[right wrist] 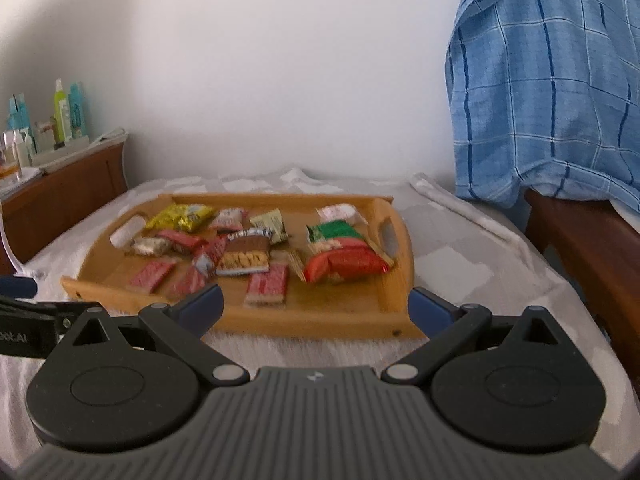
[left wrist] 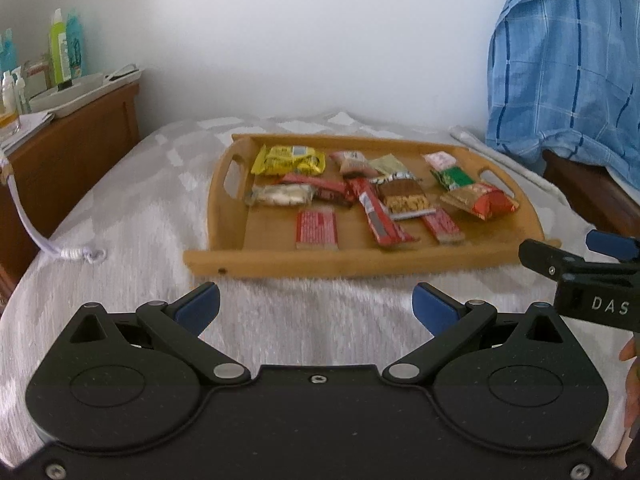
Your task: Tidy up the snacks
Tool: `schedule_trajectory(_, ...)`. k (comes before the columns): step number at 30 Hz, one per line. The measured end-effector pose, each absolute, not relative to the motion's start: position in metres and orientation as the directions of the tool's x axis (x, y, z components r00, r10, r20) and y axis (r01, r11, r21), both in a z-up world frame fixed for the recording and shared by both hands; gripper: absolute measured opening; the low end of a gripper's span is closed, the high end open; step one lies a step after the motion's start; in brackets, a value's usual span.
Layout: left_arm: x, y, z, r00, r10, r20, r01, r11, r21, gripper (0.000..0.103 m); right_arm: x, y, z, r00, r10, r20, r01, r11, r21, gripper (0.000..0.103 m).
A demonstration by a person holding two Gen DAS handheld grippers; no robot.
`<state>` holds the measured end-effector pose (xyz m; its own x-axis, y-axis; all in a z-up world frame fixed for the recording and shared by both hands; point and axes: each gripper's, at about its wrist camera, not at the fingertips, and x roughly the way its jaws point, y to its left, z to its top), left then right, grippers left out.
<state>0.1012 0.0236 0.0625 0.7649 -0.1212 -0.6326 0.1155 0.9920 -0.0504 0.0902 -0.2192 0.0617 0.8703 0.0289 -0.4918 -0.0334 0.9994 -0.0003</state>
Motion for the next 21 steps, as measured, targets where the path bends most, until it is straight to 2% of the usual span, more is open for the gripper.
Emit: schedule_trajectory(21,0.087,0.009,0.014,0.728,-0.076,-0.682,0.104,0.995,0.000,0.102,0.065,-0.227,-0.004,0.816,-0.030,-0.577,-0.010,0.998,-0.066,0.103)
